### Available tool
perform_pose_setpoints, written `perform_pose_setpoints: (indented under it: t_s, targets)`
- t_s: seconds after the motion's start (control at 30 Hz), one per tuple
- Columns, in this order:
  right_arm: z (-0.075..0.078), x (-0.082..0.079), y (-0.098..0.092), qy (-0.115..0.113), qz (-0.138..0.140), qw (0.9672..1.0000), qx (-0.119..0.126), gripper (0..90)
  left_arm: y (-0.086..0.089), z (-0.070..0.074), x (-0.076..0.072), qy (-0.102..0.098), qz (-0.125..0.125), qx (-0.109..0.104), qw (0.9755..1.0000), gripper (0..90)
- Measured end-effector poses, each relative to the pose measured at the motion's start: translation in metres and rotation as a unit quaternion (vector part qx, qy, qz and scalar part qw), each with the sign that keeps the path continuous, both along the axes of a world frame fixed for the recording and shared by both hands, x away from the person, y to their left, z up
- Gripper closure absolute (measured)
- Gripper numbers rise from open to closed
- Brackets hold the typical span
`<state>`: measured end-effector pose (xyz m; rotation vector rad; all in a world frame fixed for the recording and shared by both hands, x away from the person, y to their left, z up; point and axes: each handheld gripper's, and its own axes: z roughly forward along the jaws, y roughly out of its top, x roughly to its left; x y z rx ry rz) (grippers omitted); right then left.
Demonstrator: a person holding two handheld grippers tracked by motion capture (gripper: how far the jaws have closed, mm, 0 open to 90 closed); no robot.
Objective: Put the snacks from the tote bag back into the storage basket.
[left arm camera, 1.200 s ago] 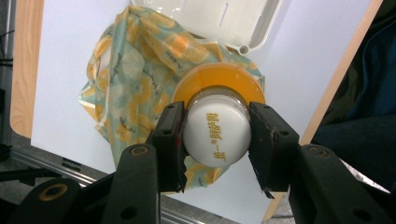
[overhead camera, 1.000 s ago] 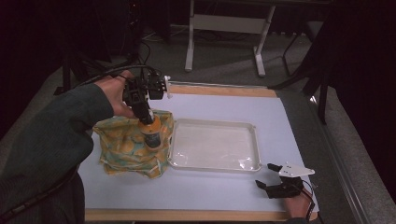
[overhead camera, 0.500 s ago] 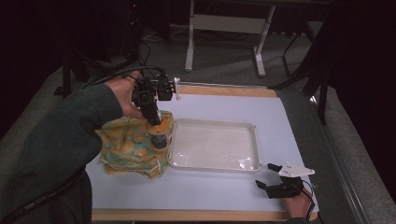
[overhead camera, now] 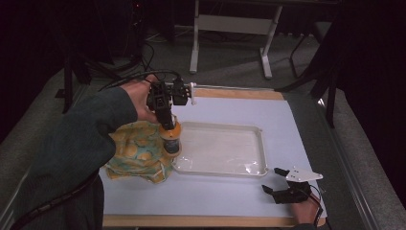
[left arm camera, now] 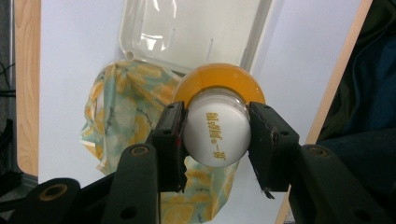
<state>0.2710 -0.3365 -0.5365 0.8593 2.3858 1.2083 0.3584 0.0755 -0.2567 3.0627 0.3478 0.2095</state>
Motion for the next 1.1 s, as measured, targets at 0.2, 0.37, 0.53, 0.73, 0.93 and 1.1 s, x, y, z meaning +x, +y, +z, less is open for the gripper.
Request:
perform_pose_setpoints:
  t_s: [0.2, 0.37, 0.53, 0.73, 0.93, 1.1]
  targets:
    - [0.000, 0.000, 0.000, 0.000, 0.000, 1.0000, 0.000, 14.9, -0.007, -0.003, 0.000, 0.000, -0.006, -0.001, 1.0000, 59.2]
    - [0.000, 0.000, 0.000, 0.000, 0.000, 1.0000, 0.001, 14.9, -0.013, -0.006, 0.000, 0.002, -0.011, 0.001, 0.9999, 59.2]
    - [0.000, 0.000, 0.000, 0.000, 0.000, 1.0000, 0.001, 14.9, -0.018, -0.011, 0.001, 0.004, -0.014, 0.001, 0.9999, 59.2]
    - [0.000, 0.000, 0.000, 0.000, 0.000, 1.0000, 0.001, 14.9, -0.023, -0.014, 0.002, 0.005, -0.017, 0.002, 0.9998, 59.2]
    - [0.000, 0.000, 0.000, 0.000, 0.000, 1.0000, 0.001, 14.9, -0.027, -0.017, 0.002, 0.005, -0.021, 0.003, 0.9998, 59.2]
    - [0.000, 0.000, 0.000, 0.000, 0.000, 1.0000, 0.001, 14.9, -0.029, -0.020, 0.004, 0.008, -0.024, 0.002, 0.9997, 59.2]
